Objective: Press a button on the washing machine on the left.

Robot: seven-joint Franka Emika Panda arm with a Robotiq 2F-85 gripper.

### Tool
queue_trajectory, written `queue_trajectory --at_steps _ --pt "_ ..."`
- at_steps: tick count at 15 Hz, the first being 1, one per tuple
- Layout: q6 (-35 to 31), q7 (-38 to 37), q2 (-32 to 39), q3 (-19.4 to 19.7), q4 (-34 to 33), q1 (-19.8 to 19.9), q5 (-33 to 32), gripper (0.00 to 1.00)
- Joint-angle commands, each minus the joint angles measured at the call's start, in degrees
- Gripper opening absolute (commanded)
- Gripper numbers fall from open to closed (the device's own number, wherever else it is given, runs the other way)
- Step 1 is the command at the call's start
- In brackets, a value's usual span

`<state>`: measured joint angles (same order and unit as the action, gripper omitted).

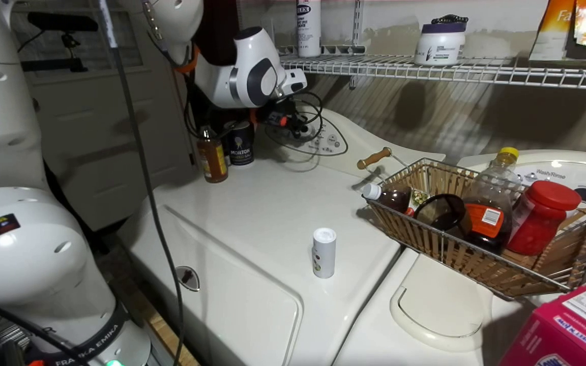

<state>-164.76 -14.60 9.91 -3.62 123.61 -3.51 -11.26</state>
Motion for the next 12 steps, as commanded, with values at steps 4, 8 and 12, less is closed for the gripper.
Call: queue_trajectory --at_steps 4,8,12 --pt "-3.7 -10.2 7.4 5.4 -7.8 -4.6 -8.8 0.00" --pt "-2.9 -13.6 9.5 8.9 -10.4 -7.8 -11.8 0.00" --pt "-1.0 -17.1 9.9 12.6 -11.4 -11.3 -14.5 0.00"
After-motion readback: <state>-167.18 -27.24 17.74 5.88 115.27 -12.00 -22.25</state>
